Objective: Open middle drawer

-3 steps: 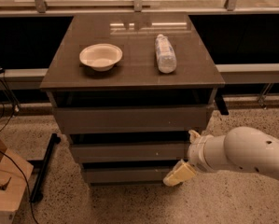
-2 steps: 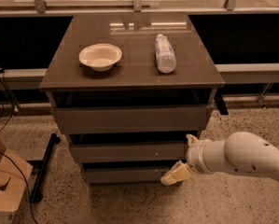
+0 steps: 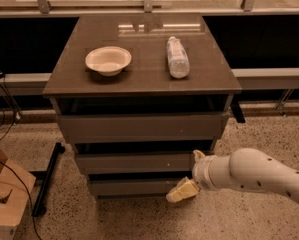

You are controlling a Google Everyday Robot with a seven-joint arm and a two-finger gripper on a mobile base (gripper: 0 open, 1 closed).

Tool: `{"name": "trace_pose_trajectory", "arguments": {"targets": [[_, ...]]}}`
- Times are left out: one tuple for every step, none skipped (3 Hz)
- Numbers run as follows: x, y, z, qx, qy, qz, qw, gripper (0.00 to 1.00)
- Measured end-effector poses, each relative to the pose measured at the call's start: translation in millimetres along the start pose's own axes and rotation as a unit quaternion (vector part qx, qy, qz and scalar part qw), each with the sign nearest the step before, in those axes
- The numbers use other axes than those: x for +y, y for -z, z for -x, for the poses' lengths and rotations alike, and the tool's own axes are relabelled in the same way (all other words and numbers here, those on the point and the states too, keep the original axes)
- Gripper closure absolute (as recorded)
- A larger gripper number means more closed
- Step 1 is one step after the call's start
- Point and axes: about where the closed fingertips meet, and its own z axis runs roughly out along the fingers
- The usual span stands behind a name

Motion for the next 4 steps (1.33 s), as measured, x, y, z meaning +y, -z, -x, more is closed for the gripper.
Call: {"name": "trace_pose_trajectory", "arguments": {"targets": [[-7,-34,-6,-0.010,-0.009,-0.014,0.9998,0.00],[-20,-66,-11,-0.022,-0.011,-0.019,0.9995,0.00],[-41,-96,-18,-0.032,-0.018,-0.019,0.9991,0.00],[-66,-122,-22,-0.042,-0.020,-0.015,0.9988,0.00]]}}
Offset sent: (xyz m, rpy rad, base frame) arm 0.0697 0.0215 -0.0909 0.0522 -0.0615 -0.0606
